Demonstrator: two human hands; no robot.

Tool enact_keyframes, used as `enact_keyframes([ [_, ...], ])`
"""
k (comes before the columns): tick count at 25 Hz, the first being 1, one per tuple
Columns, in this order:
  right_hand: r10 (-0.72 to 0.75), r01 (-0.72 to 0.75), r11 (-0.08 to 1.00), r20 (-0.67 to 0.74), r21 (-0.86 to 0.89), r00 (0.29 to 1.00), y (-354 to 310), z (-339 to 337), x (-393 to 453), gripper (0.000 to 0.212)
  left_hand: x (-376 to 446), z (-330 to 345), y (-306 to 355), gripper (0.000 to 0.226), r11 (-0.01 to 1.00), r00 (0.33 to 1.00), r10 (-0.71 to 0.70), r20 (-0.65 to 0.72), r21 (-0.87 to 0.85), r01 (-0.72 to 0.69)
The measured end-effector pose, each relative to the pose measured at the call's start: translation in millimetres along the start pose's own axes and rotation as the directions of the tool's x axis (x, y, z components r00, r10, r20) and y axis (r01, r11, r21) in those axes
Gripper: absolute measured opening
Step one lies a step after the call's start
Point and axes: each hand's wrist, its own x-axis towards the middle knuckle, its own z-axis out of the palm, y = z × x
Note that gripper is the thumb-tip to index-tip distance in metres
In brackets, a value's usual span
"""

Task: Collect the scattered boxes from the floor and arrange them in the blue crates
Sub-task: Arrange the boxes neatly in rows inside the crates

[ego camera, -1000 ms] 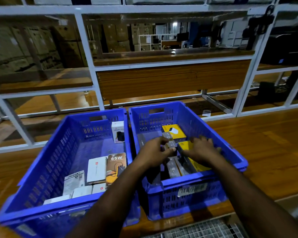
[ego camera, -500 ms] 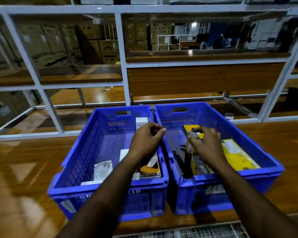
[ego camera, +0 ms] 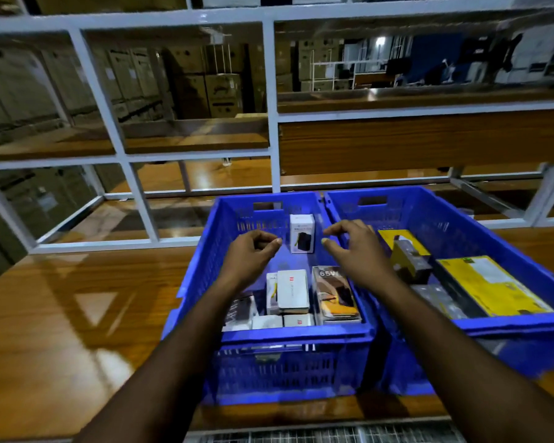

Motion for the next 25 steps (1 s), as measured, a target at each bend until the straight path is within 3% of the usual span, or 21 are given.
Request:
enact_keyframes([
  [5,-0.02,0.01,0.999,0.197,0.052,0.98,-19.4,29.6,13.3,0.016,7.8,-22.4,-30.0,0.01,0.998,0.998,-0.054,0.016,0.032,0.054],
  [9,0.01,0.08,0.986,0.534,-0.144,0.846,-33.5,48.2,37.3,0.051,22.8,-33.7,-39.6,0.011,0.995,0.996,-0.094,0.002,0.041,0.094],
  [14,0.096,0.096,0.961,0.64,-0.258,0.762,-33.9,81.5,101.0,0.047,46.8,-40.2,-42.3,0.025,0.971,0.983,-0.183,-0.013,0.157,0.182],
  [19,0.271,0.066,0.928,0.785,-0.367,0.558,-2.8,132.5,135.6,0.045,63.7,-32.7,-57.2,0.031,0.922,0.957,-0.289,0.025,0.275,0.271],
  [22,0.332,0.203,0.866,0.83,-0.456,0.449,12.1,154.0,134.9,0.044,65.1,-26.3,-65.3,0.032,0.891,0.938,-0.344,0.038,0.328,0.314],
  [25,0.406,0.246,0.844,0.867,-0.477,0.289,27.0,167.4,131.8,0.034,70.6,-30.1,-71.4,0.034,0.886,0.929,-0.367,0.056,0.326,0.33],
])
